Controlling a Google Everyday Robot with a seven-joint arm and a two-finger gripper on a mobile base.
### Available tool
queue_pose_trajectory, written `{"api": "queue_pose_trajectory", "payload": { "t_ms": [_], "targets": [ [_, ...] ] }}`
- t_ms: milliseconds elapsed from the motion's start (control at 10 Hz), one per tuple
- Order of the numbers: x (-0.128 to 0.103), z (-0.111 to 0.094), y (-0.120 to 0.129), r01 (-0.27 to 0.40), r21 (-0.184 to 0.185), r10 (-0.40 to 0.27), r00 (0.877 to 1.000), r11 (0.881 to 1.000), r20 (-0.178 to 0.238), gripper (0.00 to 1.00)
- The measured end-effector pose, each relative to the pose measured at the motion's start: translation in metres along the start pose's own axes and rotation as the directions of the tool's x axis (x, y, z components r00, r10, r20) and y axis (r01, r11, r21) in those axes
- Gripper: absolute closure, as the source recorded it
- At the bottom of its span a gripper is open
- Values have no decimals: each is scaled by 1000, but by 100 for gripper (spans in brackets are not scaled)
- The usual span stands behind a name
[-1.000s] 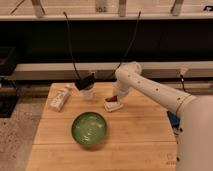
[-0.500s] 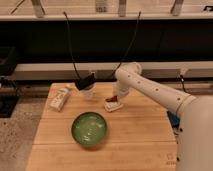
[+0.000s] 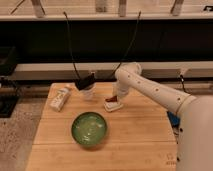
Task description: Place the pepper on the white sponge
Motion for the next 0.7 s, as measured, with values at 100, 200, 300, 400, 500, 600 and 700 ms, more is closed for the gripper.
{"api": "queue_pose_trajectory", "payload": {
  "t_ms": [100, 200, 300, 400, 500, 600, 700],
  "targets": [
    [0, 0, 0, 1, 1, -1, 1000, 1000, 0, 77],
    [0, 0, 0, 2, 2, -2, 1000, 1000, 1, 74],
    [-1, 1, 0, 3, 2, -3, 1000, 1000, 2, 74],
    [-1, 1, 0, 3, 1, -3, 1000, 1000, 2, 74],
    [-1, 1, 0, 5, 2, -5, 1000, 1000, 2, 74],
    [-1, 1, 0, 5, 3, -5, 1000, 1000, 2, 74],
    [-1, 1, 0, 6, 3, -6, 1000, 1000, 3, 74]
  ]
}}
